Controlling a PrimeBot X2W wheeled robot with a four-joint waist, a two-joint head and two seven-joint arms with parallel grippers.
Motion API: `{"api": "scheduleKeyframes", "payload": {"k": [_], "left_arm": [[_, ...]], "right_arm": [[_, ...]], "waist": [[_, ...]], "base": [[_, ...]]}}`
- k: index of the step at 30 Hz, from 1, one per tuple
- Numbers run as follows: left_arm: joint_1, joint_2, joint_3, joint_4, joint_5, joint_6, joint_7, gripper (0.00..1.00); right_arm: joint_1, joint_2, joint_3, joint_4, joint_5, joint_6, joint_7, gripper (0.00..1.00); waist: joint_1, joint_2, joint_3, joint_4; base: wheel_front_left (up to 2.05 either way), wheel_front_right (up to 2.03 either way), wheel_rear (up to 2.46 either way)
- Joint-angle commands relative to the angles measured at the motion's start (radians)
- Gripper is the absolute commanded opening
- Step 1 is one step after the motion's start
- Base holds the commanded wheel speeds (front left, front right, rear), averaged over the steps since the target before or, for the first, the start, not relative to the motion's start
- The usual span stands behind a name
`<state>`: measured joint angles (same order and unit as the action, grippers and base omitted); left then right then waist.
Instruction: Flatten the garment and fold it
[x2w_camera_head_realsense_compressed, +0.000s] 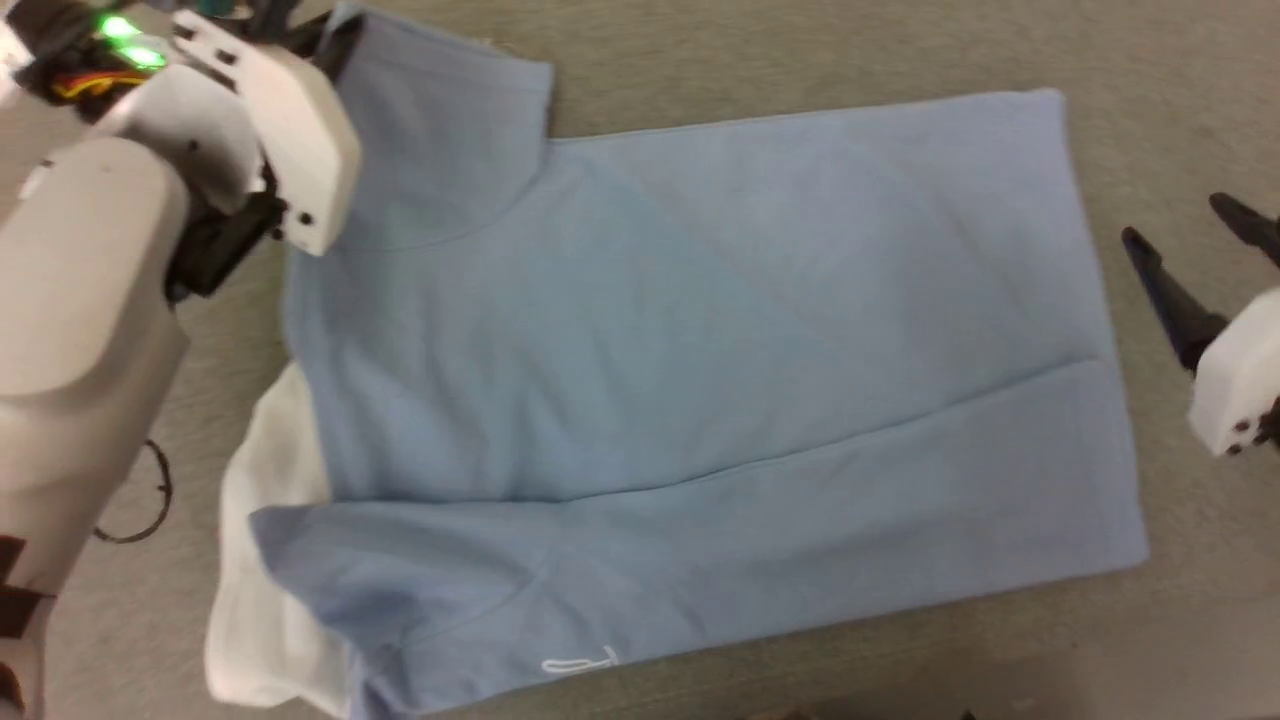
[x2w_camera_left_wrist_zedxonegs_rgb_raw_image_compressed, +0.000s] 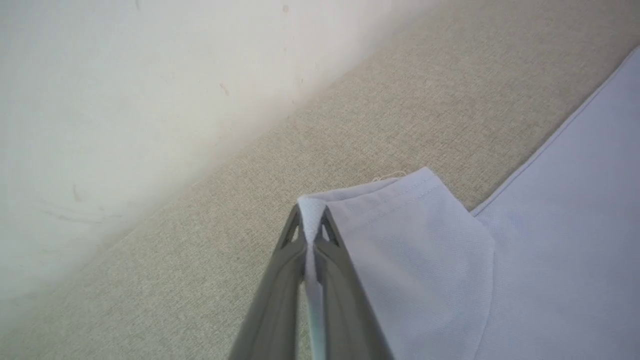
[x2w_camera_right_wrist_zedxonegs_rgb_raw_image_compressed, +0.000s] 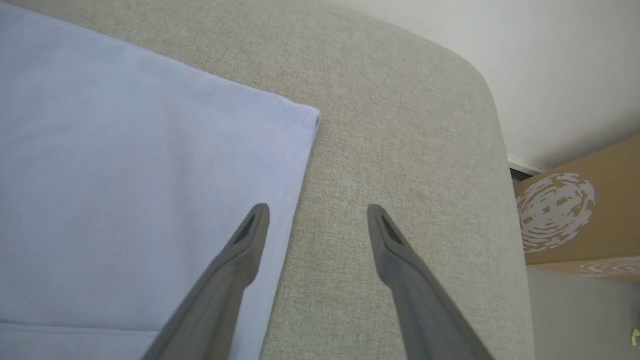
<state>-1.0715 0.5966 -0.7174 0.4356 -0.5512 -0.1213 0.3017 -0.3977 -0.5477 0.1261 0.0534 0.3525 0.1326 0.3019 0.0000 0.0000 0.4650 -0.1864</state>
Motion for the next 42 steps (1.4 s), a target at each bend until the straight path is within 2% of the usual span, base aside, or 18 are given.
{"api": "scheduleKeyframes", "payload": {"k": [1, 7, 11, 20, 21, 22, 23, 29, 34, 38, 42], "left_arm": [[0.020, -0.007, -0.006, -0.035, 0.012, 0.013, -0.020, 0.00], [0.068, -0.021, -0.022, -0.192, 0.027, 0.045, -0.062, 0.00], [0.095, -0.039, -0.037, -0.290, 0.043, 0.069, -0.091, 0.00], [0.142, -0.065, -0.065, -0.405, 0.059, 0.107, -0.117, 0.00], [0.148, -0.066, -0.065, -0.411, 0.058, 0.111, -0.120, 0.00], [0.154, -0.067, -0.064, -0.414, 0.056, 0.116, -0.123, 0.00], [0.161, -0.067, -0.064, -0.415, 0.055, 0.120, -0.127, 0.00], [0.208, -0.057, -0.037, -0.398, 0.036, 0.154, -0.179, 0.00], [0.268, -0.032, -0.005, -0.394, 0.005, 0.182, -0.219, 0.00], [0.347, -0.001, 0.020, -0.415, -0.029, 0.215, -0.238, 0.00], [0.428, 0.031, 0.032, -0.450, -0.052, 0.247, -0.244, 0.00]], "right_arm": [[-0.050, -0.039, 0.037, 0.028, 0.038, -0.002, 0.047, 1.00], [-0.213, -0.179, 0.151, 0.149, 0.140, -0.002, 0.194, 1.00], [-0.302, -0.253, 0.219, 0.229, 0.150, -0.002, 0.221, 1.00], [-0.398, -0.318, 0.402, 0.355, 0.176, -0.002, 0.200, 1.00], [-0.401, -0.321, 0.423, 0.370, 0.179, -0.002, 0.202, 0.78], [-0.404, -0.322, 0.444, 0.385, 0.184, -0.002, 0.204, 0.05], [-0.409, -0.323, 0.462, 0.398, 0.186, -0.002, 0.200, 0.00], [-0.451, -0.301, 0.498, 0.466, 0.187, -0.002, 0.065, 0.00], [-0.459, -0.274, 0.476, 0.510, 0.181, -0.002, -0.087, 0.00], [-0.418, -0.251, 0.445, 0.531, 0.152, -0.002, -0.198, 0.00], [-0.356, -0.236, 0.421, 0.533, 0.138, -0.002, -0.250, 0.00]], "waist": [[0.0000, 0.0000, -0.019, 0.099], [0.0000, 0.0000, 0.016, 0.194], [0.0000, 0.0000, 0.043, 0.254], [0.0000, 0.0000, 0.061, 0.323], [0.0000, 0.0000, 0.060, 0.324], [0.0000, 0.0000, 0.058, 0.324], [0.0000, 0.0000, 0.054, 0.323], [0.0000, 0.0000, -0.005, 0.304], [0.0000, 0.0000, -0.094, 0.282], [0.0000, 0.0000, -0.172, 0.263], [0.0000, 0.0000, -0.227, 0.252]], "base": [[0.00, 0.00, 0.00], [0.00, 0.00, 0.00], [0.00, 0.00, 0.00], [0.00, 0.00, 0.00], [0.00, 0.00, 0.00], [0.00, 0.00, 0.00], [0.00, 0.00, 0.00], [0.00, 0.00, 0.00], [0.00, 0.00, 0.00], [0.00, 0.00, 0.00], [0.00, 0.00, 0.00]]}}
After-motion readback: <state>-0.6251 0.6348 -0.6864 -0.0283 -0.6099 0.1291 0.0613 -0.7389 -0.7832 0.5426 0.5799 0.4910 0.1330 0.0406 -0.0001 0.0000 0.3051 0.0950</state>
